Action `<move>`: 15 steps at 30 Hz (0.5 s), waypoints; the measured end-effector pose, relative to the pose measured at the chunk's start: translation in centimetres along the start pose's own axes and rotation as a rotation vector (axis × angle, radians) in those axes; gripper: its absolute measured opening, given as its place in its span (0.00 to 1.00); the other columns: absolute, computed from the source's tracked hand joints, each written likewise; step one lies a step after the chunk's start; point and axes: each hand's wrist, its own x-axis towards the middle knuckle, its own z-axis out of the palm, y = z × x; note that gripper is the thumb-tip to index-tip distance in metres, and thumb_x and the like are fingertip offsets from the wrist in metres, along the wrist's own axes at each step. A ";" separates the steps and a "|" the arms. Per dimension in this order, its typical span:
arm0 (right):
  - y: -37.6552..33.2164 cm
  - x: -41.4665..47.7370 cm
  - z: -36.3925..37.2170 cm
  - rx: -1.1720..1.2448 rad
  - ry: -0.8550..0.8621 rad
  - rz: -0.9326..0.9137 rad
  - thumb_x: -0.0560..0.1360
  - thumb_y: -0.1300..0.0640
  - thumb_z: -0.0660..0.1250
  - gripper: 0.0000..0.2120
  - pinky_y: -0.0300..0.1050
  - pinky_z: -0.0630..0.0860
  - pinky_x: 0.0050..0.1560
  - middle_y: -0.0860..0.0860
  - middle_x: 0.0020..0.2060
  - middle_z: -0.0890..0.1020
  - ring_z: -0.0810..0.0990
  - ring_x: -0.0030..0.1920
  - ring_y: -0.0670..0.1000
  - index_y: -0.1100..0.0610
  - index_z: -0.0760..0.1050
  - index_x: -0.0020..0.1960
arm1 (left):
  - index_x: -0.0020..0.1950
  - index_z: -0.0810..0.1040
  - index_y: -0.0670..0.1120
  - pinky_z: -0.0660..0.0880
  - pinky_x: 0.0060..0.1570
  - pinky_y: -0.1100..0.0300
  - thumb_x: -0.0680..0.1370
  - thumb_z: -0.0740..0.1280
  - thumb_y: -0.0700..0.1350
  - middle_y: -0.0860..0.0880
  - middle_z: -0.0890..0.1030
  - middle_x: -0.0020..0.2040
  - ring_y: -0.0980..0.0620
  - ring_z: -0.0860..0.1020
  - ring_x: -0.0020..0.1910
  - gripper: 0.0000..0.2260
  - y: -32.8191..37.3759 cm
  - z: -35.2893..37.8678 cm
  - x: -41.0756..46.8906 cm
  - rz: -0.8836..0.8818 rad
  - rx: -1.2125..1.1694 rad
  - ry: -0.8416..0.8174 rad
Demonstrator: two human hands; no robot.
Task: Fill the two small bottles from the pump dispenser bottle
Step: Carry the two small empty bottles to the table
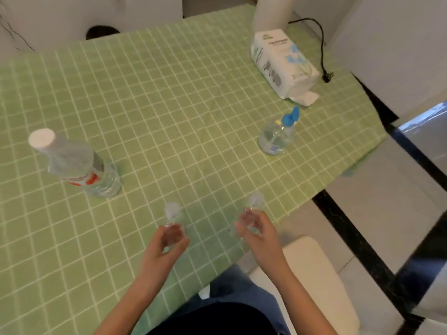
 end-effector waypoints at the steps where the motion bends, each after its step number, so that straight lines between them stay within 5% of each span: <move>1: -0.3 0.7 0.0 -0.007 -0.013 -0.003 0.73 0.66 0.70 0.12 0.22 0.69 0.41 0.46 0.46 0.78 0.75 0.48 0.37 0.58 0.74 0.55 | 0.51 0.76 0.52 0.75 0.56 0.50 0.73 0.69 0.38 0.50 0.82 0.51 0.52 0.79 0.52 0.11 0.0 0.2 0.2 -0.006 -0.010 0.015; 6: -1.5 5.0 -0.4 -0.065 -0.152 -0.049 0.73 0.63 0.71 0.12 0.22 0.69 0.43 0.46 0.45 0.78 0.76 0.47 0.39 0.59 0.75 0.55 | 0.51 0.76 0.54 0.73 0.47 0.65 0.73 0.70 0.39 0.51 0.82 0.50 0.58 0.79 0.50 0.12 0.3 2.2 1.5 0.014 -0.041 0.118; 10: -1.7 9.0 -2.2 -0.086 -0.297 -0.086 0.72 0.63 0.71 0.11 0.24 0.69 0.46 0.46 0.45 0.79 0.77 0.48 0.39 0.57 0.75 0.53 | 0.52 0.76 0.51 0.72 0.45 0.67 0.73 0.70 0.37 0.50 0.81 0.50 0.57 0.79 0.50 0.12 0.6 5.6 3.1 0.034 -0.071 0.264; 15: -2.1 14.3 -6.9 -0.153 -0.495 -0.073 0.70 0.50 0.70 0.13 0.21 0.70 0.42 0.44 0.50 0.79 0.76 0.47 0.29 0.48 0.74 0.53 | 0.52 0.76 0.54 0.72 0.42 0.76 0.73 0.70 0.40 0.52 0.82 0.50 0.64 0.79 0.48 0.13 0.4 11.7 4.3 0.030 -0.106 0.433</move>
